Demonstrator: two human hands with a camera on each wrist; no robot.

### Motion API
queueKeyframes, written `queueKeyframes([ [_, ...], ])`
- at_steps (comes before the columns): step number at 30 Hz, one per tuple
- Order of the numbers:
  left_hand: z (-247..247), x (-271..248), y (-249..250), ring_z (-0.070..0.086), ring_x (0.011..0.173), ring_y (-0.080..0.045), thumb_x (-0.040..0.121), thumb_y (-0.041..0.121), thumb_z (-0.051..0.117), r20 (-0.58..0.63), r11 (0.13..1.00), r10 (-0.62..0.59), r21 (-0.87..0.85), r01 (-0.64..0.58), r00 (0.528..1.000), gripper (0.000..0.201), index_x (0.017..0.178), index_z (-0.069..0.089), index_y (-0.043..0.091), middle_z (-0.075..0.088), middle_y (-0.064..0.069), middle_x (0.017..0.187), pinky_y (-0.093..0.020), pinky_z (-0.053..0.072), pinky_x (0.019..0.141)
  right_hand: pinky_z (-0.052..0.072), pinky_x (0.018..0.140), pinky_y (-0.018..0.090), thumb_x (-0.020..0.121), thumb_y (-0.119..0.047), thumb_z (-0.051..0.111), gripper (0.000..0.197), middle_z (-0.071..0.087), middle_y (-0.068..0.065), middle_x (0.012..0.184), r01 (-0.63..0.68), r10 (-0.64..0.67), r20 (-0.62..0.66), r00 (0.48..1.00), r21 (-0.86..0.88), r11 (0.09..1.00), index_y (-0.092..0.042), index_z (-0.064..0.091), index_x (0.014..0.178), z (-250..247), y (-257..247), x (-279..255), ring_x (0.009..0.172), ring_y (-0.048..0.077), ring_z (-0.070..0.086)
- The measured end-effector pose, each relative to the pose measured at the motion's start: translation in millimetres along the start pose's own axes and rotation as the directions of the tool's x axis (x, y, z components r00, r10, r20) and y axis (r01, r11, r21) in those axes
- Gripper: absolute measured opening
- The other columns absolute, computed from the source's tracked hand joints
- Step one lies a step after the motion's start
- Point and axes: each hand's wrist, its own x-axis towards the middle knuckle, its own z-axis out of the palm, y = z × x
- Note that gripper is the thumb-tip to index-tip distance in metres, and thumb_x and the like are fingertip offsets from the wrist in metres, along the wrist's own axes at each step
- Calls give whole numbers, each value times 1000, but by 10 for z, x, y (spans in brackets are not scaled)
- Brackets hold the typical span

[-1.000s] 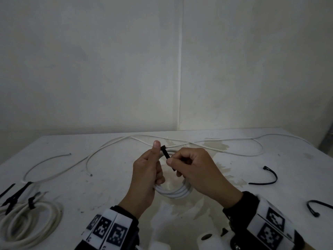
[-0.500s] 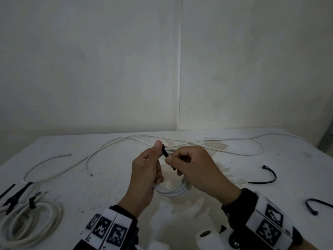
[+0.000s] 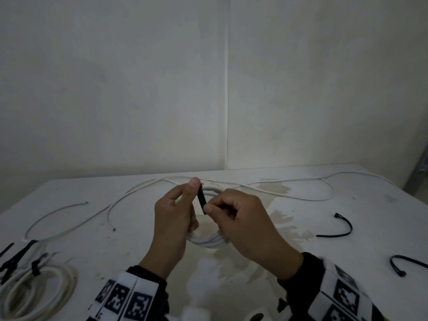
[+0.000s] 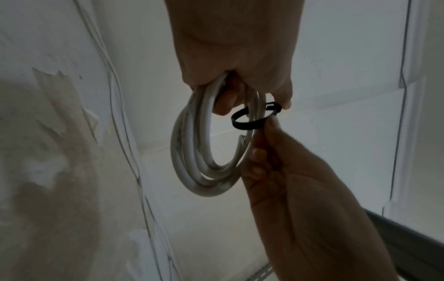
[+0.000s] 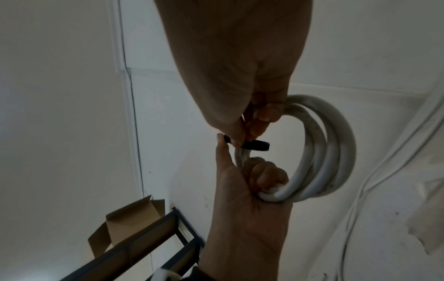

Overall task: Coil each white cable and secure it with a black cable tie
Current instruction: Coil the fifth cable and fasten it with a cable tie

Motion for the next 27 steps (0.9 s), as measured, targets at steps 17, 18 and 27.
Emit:
queueKeyframes([
  [17, -28, -45, 47, 25, 30, -6, 62, 36, 61, 103, 993, 0, 117, -12, 995, 33, 81, 70, 11, 33, 9, 32, -14, 26, 37, 38, 50, 17, 87, -22, 57, 16, 56, -9, 58, -78, 94, -73, 993, 202, 976, -18, 65, 75, -212, -35, 100, 49, 6, 46],
  [18, -23, -52, 56, 25, 30, -7, 62, 34, 63, 123, 991, -1, 130, -15, 992, 30, 81, 70, 12, 35, 7, 32, -14, 27, 37, 39, 53, 15, 89, -23, 55, 17, 57, -11, 62, -78, 87, -42, 995, 182, 980, -22, 66, 76, -229, -43, 127, 52, 4, 48],
  [27, 8, -87, 74, 29, 29, -6, 70, 20, 65, 178, 988, -7, 151, -20, 984, 12, 79, 68, 13, 43, 4, 32, -16, 28, 35, 41, 63, 14, 90, -20, 56, 25, 59, -19, 65, -27, 19, 87, 996, 88, 996, -26, 61, 66, -254, -30, 158, 65, 4, 54],
])
